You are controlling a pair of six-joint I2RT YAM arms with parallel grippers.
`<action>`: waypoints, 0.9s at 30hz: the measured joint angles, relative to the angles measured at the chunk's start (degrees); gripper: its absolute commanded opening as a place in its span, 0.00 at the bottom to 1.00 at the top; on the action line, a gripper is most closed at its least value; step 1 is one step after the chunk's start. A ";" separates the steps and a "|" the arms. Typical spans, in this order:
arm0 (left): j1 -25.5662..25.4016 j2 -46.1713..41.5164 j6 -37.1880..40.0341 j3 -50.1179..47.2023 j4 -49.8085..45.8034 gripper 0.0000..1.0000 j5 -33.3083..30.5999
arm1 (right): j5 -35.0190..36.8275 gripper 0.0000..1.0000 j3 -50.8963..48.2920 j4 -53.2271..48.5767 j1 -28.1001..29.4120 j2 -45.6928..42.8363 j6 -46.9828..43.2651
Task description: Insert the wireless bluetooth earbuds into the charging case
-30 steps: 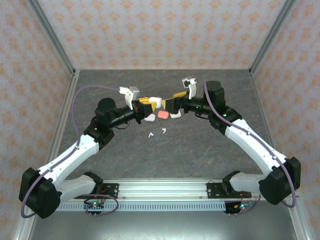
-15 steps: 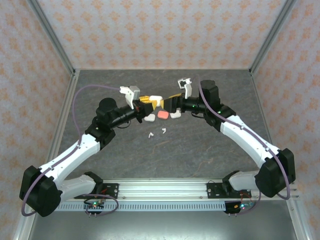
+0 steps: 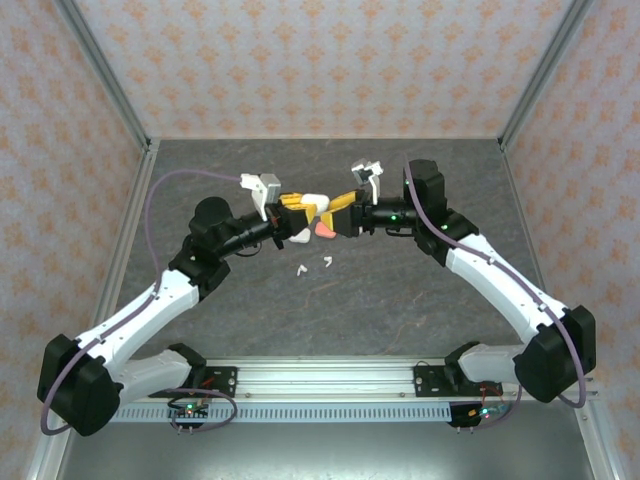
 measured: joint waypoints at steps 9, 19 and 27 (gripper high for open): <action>-0.37 -0.96 0.00 0.00 0.63 0.00 2.71 | -4.59 0.46 3.45 -0.02 -0.13 2.21 -0.44; -0.37 -0.96 0.00 0.09 1.14 0.00 4.63 | -6.71 0.25 5.92 -3.72 -0.74 2.84 -3.91; -0.39 -1.01 0.04 0.17 1.49 0.30 5.64 | -7.17 0.23 8.07 -8.59 -0.98 2.84 -7.37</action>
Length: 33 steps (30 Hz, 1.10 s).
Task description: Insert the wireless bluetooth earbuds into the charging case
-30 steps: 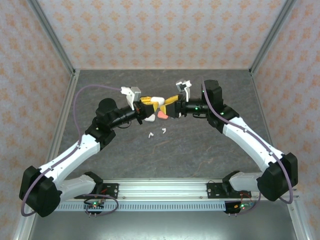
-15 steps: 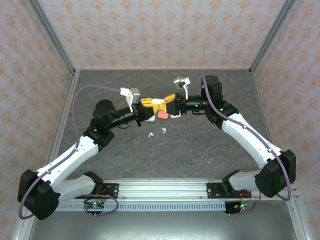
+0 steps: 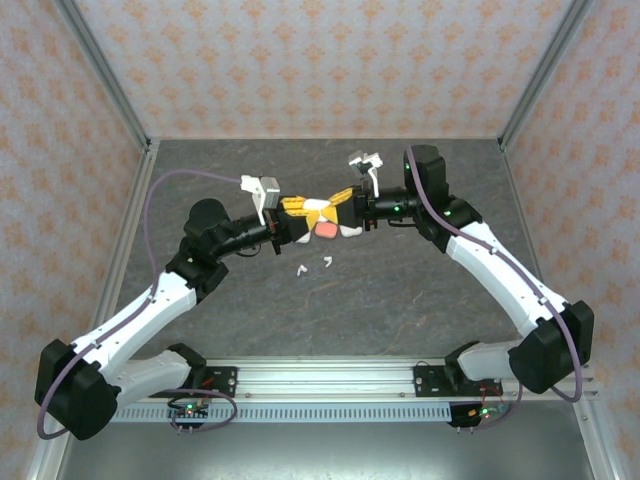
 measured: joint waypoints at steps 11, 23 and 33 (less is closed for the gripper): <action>-0.35 0.02 1.90 0.00 -1.84 0.44 -0.20 | 0.02 0.23 1.27 -3.67 0.15 0.00 -1.73; -0.35 0.02 2.67 0.00 -2.64 0.19 0.92 | 0.46 0.27 1.31 -3.96 0.15 0.24 -2.36; -0.35 0.02 2.93 0.00 -3.58 0.13 1.05 | 5.05 0.64 1.57 -5.20 0.33 -0.07 -3.28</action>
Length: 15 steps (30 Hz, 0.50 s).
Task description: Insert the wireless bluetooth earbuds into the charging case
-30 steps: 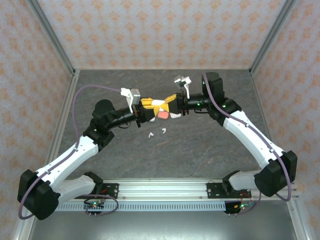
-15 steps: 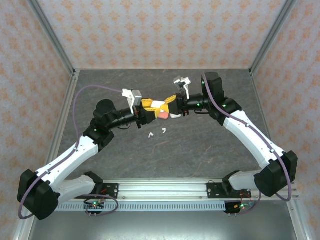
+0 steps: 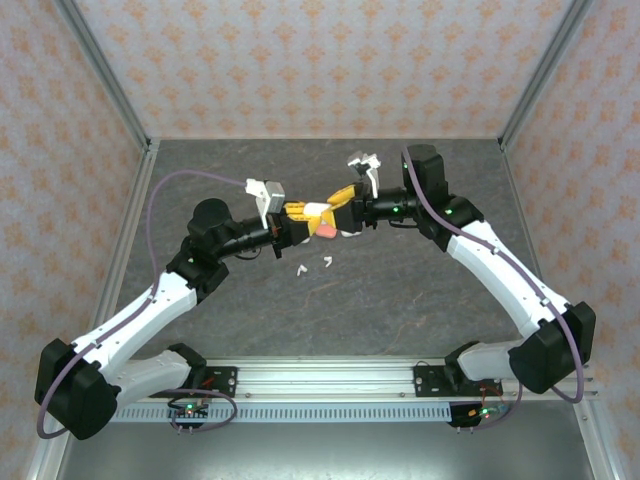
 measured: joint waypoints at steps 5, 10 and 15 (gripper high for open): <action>0.00 0.00 0.00 0.00 -0.31 0.12 -0.31 | 2.99 0.70 0.02 -0.15 0.04 -0.07 -0.09; 0.00 0.00 -0.02 0.00 -0.81 0.11 -1.14 | 4.90 0.71 0.09 -0.55 0.07 0.20 -0.11; 0.07 0.00 -0.02 0.00 -1.27 0.10 -2.32 | 6.08 0.72 1.53 -1.68 0.11 1.18 -0.11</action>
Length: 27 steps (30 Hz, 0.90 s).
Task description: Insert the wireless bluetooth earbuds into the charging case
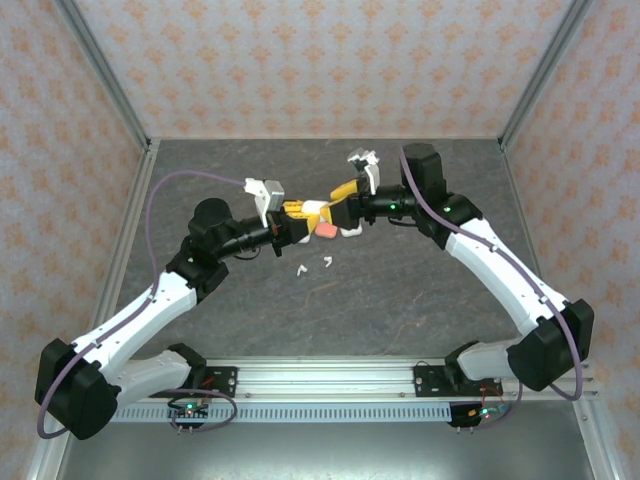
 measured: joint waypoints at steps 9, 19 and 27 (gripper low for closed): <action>-0.07 -0.02 0.04 0.00 -0.35 0.10 0.17 | 4.28 0.73 3.41 -0.07 -0.26 1.53 0.00; -0.07 -1.33 1.62 -0.02 -1.92 0.08 -1.01 | 5.73 0.73 3.80 -0.94 -1.09 1.20 0.55; -0.07 -5.81 4.50 -1.66 -6.75 0.04 -5.16 | 13.22 0.71 3.17 -4.76 -1.66 -6.78 2.10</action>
